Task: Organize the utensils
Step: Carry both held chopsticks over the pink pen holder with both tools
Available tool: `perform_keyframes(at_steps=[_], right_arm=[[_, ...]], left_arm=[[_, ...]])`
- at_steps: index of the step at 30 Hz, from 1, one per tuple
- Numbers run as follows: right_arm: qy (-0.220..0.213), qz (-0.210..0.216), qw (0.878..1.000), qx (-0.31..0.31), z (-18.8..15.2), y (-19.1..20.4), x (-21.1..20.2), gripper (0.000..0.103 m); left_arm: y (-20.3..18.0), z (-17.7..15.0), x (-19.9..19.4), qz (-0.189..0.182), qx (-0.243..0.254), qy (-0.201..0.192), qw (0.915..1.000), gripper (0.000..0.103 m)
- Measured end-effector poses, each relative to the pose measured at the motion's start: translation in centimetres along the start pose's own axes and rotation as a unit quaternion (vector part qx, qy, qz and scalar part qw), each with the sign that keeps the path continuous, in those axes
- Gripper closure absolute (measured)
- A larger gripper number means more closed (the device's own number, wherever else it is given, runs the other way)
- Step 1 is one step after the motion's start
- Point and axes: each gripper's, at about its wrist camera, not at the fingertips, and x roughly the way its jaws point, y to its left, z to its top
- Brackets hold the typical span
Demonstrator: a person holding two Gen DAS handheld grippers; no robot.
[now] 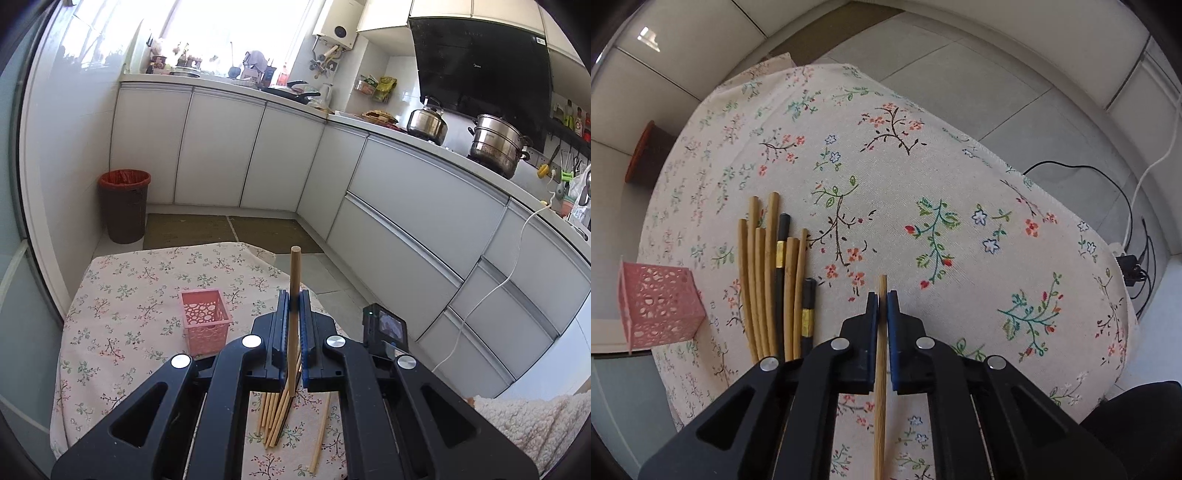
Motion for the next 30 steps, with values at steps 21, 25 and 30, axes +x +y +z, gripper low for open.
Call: perform_keyframes(at_steps=[21, 25, 30], right_arm=[[-0.194, 0.166, 0.957, -0.135, -5.0, 1.4, -24.2, 0.098], [-0.228, 0.191, 0.942, -0.156, -3.4, 4.8, -27.1, 0.098], [-0.256, 0.213, 0.927, -0.175, -1.4, 8.9, -28.8, 0.098]], left_arm=[[0.9, 4.0, -1.2, 0.085, -0.044, -0.031, 0.9949, 0.098], [1.5, 5.9, -0.4, 0.107, -0.047, -0.047, 0.9920, 0.098], [2.9, 7.9, 1.6, 0.135, -0.053, -0.058, 0.9877, 0.098]])
